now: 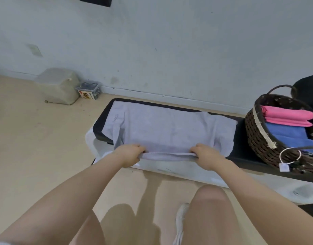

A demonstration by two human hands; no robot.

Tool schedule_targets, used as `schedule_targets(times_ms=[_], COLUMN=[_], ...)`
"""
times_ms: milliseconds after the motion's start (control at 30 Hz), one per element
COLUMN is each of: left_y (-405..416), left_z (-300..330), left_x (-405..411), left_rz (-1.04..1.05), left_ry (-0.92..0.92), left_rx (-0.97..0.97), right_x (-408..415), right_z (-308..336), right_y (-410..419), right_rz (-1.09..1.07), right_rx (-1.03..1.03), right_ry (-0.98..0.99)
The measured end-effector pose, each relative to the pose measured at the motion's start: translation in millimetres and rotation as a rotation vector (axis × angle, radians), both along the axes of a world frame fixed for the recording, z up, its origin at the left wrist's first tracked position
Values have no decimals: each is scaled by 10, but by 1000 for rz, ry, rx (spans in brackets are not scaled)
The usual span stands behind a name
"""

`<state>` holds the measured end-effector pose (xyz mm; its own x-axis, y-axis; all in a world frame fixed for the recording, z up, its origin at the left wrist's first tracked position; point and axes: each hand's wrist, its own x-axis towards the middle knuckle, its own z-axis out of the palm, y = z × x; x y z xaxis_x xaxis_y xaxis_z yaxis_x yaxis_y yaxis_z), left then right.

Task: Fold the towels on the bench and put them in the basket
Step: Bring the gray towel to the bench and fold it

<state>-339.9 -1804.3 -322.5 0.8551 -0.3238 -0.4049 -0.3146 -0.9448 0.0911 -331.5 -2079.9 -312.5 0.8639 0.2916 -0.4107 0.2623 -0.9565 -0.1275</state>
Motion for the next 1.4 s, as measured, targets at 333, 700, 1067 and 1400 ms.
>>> schedule_targets(times_ms=[333, 700, 1067, 1400], left_y=[650, 1232, 1548, 1068], left_z=[58, -412, -348, -261], left_x=[364, 1255, 1605, 1494], left_rz=[303, 261, 201, 274], left_ry=[-349, -143, -174, -312], left_rx=[-316, -187, -35, -238], right_x=[653, 2188, 2556, 2062], right_z=[104, -129, -364, -350], right_y=[1422, 2593, 2672, 2542], right_rz=[117, 18, -124, 44], right_rx=[391, 322, 473, 541], right_ry=[-236, -157, -344, -285])
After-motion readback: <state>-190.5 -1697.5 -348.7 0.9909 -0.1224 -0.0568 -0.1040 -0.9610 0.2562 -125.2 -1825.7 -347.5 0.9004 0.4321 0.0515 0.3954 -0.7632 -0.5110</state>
